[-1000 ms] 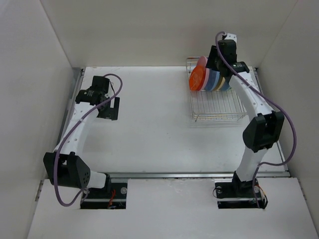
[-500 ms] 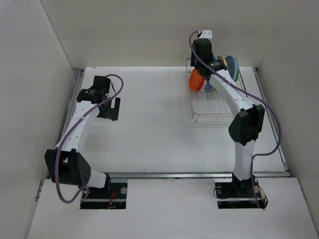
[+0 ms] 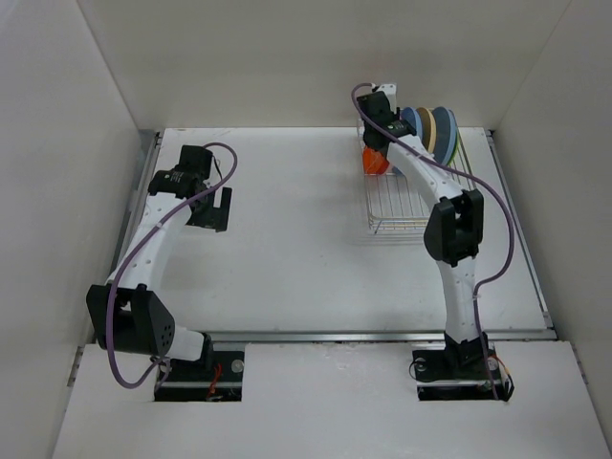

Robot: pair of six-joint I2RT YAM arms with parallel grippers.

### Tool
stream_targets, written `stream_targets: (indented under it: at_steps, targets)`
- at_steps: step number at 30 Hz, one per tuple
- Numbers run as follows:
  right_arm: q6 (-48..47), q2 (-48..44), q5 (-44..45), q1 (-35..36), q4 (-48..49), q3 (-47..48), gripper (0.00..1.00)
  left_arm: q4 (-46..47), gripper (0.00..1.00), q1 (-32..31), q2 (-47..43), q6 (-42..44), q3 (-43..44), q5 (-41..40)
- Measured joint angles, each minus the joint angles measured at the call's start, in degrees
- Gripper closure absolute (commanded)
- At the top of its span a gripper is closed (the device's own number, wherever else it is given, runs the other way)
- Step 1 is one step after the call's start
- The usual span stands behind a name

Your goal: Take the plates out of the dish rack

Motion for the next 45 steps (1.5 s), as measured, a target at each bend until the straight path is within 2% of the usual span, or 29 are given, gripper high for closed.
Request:
stream_targets:
  at_steps: [4, 16, 18, 21, 22, 23, 28, 36, 45]
  targets:
    - [0.9, 1.9, 4.9, 0.6, -0.7, 2.4, 0.49, 0.0, 0.00, 0.0, 0.0, 0.0, 0.0, 0.6]
    - [3.4, 7.9, 8.7, 1.6, -2.5, 3.2, 0.49, -0.1, 0.00, 0.0, 0.5, 0.1, 0.0, 1.6]
    - [3.9, 7.9, 8.6, 1.6, -2.4, 3.3, 0.53, -0.2, 0.00, 0.0, 0.5, 0.2, 0.0, 1.6]
    - [4.9, 7.9, 9.0, 1.6, -2.5, 3.2, 0.71, -0.2, 0.00, 0.0, 0.5, 0.4, 0.0, 1.6]
    - [5.2, 7.9, 9.2, 1.5, -2.5, 3.2, 0.81, -0.2, 0.00, 0.0, 0.5, 0.4, 0.0, 1.6]
    - [5.6, 7.9, 9.4, 1.5, -2.5, 3.2, 0.86, -0.3, 0.00, 0.0, 0.5, 0.4, 0.0, 1.6]
    - [7.5, 6.5, 10.3, 1.3, -1.9, 1.7, 0.99, -0.3, 0.00, 0.0, 0.5, 0.4, 0.0, 1.6]
    - [8.1, 3.0, 14.3, 3.3, -2.4, 0.2, 1.00, -0.5, 0.00, 0.0, 0.5, 1.1, 0.0, 3.2]
    - [5.9, -8.2, 22.2, 5.6, -3.8, 0.3, 1.00, -1.9, 0.00, 0.0, 0.5, 2.5, 0.6, 6.2]
